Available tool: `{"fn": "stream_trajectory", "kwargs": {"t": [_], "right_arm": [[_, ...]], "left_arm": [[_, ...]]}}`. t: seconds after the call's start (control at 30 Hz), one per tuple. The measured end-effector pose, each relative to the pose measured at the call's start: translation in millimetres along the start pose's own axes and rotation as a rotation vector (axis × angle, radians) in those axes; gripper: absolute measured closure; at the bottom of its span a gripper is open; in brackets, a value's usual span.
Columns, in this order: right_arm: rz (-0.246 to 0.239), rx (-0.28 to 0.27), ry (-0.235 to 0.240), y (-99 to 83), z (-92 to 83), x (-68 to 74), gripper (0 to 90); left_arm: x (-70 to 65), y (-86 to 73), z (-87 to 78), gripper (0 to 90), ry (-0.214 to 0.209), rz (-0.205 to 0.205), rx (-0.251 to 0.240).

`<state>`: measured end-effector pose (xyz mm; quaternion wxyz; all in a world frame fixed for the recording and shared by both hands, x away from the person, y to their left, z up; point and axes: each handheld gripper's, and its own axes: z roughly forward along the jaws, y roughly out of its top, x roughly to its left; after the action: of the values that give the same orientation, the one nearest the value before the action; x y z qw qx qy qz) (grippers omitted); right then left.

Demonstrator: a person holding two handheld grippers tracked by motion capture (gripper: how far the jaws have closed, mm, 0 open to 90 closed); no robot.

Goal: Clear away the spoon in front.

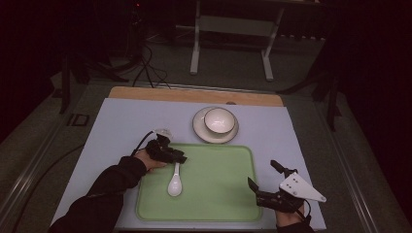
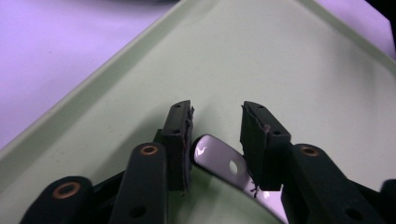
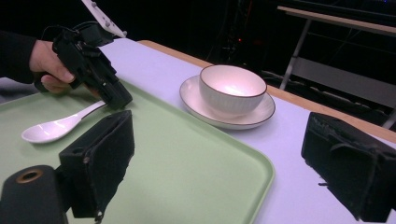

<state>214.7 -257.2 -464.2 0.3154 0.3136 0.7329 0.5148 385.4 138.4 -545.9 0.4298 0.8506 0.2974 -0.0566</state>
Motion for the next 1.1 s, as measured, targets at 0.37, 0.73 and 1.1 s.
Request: {"fn": "stream_trajectory", "kwargs": {"t": [0.37, 0.73, 1.1], "right_arm": [[0.001, 0.002, 0.006, 0.2, 0.7, 0.1, 9.5], [0.001, -0.006, 0.000, 0.9, -0.4, 0.4, 9.5], [0.001, -0.007, 0.000, 1.2, 0.0, 1.0, 9.5]], "left_arm": [[-2.6, 2.4, -10.4, 58.8, 0.019, -0.003, -0.054], [-28.9, 16.5, -39.5, 40.6, 0.004, 0.014, -0.125], [-58.2, 23.8, -68.1, 6.1, -0.055, 0.051, -0.196]]}}
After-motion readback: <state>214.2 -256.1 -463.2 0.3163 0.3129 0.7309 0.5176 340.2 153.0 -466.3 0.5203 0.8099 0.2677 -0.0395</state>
